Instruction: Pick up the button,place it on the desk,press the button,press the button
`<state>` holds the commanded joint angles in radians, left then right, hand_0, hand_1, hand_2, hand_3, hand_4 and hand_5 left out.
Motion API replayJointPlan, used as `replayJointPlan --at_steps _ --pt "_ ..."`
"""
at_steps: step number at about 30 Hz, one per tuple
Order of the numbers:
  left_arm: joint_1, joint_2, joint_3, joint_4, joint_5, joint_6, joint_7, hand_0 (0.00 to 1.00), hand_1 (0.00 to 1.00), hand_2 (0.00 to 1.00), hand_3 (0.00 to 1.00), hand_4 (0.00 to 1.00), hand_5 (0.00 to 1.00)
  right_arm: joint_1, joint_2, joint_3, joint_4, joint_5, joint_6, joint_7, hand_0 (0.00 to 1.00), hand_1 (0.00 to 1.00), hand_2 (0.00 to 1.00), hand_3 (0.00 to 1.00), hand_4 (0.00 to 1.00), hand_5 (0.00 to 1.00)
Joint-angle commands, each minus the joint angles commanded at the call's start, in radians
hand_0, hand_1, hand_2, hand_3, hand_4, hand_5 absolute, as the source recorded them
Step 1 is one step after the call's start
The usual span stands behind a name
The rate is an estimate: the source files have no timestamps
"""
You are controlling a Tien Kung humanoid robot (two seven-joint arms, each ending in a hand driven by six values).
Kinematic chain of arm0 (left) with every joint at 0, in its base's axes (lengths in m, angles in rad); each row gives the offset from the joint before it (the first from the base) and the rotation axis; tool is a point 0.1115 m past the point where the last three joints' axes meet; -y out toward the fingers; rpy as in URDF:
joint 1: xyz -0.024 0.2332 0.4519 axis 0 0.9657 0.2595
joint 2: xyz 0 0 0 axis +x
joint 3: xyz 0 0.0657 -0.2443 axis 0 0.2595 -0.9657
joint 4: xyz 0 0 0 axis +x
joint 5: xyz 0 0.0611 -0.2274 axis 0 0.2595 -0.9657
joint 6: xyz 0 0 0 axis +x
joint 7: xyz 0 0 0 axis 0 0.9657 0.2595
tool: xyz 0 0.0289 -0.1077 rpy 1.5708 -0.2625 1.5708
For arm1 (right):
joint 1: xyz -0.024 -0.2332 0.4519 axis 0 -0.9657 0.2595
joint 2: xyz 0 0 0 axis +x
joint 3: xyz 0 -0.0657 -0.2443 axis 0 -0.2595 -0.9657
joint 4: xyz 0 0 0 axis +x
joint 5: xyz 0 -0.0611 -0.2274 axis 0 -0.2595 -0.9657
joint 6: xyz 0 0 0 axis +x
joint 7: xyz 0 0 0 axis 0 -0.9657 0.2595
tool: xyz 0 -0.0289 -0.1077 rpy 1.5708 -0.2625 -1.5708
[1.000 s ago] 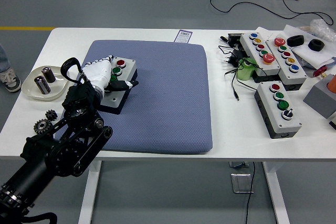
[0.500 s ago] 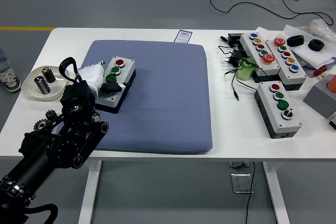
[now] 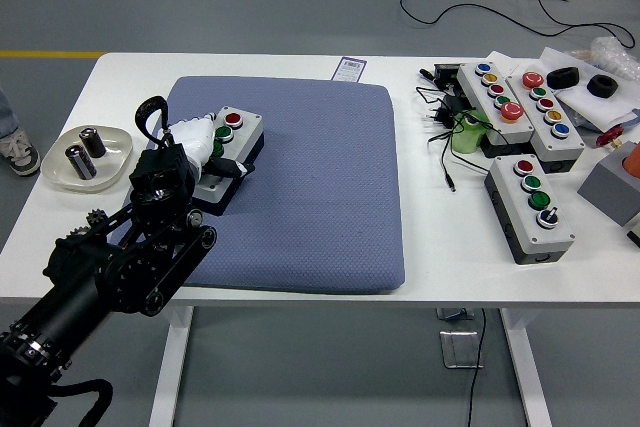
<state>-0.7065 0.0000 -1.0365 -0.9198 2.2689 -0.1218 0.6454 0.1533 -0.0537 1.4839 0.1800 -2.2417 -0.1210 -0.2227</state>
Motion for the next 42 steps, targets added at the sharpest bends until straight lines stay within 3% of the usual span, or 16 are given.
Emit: replayJointPlan --at_steps 12,13,18,19,24,25,30,31,36,37,42 --pt "-0.018 0.0 0.004 0.044 0.0 -0.029 0.0 0.832 0.971 0.998 0.947 0.92 0.547 -0.003 -0.002 0.002 0.0 0.001 0.0 -0.001 0.673 0.658 0.674 0.624 0.31 0.173" --pt "-0.018 0.0 0.004 0.043 0.0 -0.031 0.0 0.494 0.715 0.941 0.881 0.916 0.548 -0.004 -0.002 0.002 0.0 0.0 0.0 -0.001 0.673 0.658 0.674 0.624 0.31 0.173" --pt "-0.007 0.0 0.013 0.044 0.0 -0.026 0.0 0.494 0.715 0.941 0.881 0.916 0.548 -0.006 -0.002 0.001 0.0 0.003 0.0 -0.001 0.673 0.658 0.674 0.624 0.31 0.173" --pt "-0.004 0.0 0.017 0.043 0.0 -0.025 0.0 0.203 0.364 0.583 0.795 0.901 0.52 -0.007 -0.002 0.002 0.0 0.001 0.001 -0.001 0.673 0.658 0.674 0.624 0.31 0.173" --pt "0.004 0.0 0.027 0.051 0.0 -0.014 0.0 0.203 0.364 0.583 0.795 0.901 0.52 -0.01 -0.003 0.007 0.0 -0.005 0.001 -0.001 0.673 0.658 0.674 0.624 0.31 0.173" --pt "0.005 0.0 0.028 0.053 0.0 -0.013 0.0 0.055 0.193 0.294 0.619 0.868 0.424 -0.01 -0.003 0.007 0.0 -0.006 0.001 -0.001 0.673 0.658 0.674 0.624 0.31 0.173" --pt "0.009 0.0 0.03 0.055 0.0 0.015 0.0 0.055 0.193 0.294 0.619 0.868 0.424 -0.01 -0.003 0.007 0.0 -0.004 0.0 -0.001 0.673 0.658 0.674 0.624 0.31 0.173" --pt "0.009 0.0 0.03 0.055 0.0 0.026 0.0 0.026 0.113 0.2 0.5 0.849 0.363 -0.009 -0.003 0.006 0.0 -0.002 0.0 -0.001 0.673 0.658 0.674 0.624 0.31 0.173" --pt "0.007 0.0 0.03 0.054 0.0 0.065 0.0 0.026 0.113 0.2 0.5 0.849 0.363 -0.007 -0.003 0.004 0.0 0.002 0.0 -0.001 0.673 0.658 0.674 0.624 0.31 0.173" --pt "0.007 0.0 0.031 0.054 0.0 0.073 0.0 0.019 0.004 0.055 0.374 0.829 0.309 -0.007 -0.003 0.003 0.0 0.003 0.0 -0.001 0.673 0.658 0.674 0.624 0.31 0.173" --pt "0.006 0.0 0.04 0.065 0.0 0.1 0.0 0.019 0.004 0.055 0.374 0.829 0.309 -0.004 -0.004 -0.001 0.0 0.008 0.0 -0.001 0.673 0.658 0.674 0.624 0.31 0.173"
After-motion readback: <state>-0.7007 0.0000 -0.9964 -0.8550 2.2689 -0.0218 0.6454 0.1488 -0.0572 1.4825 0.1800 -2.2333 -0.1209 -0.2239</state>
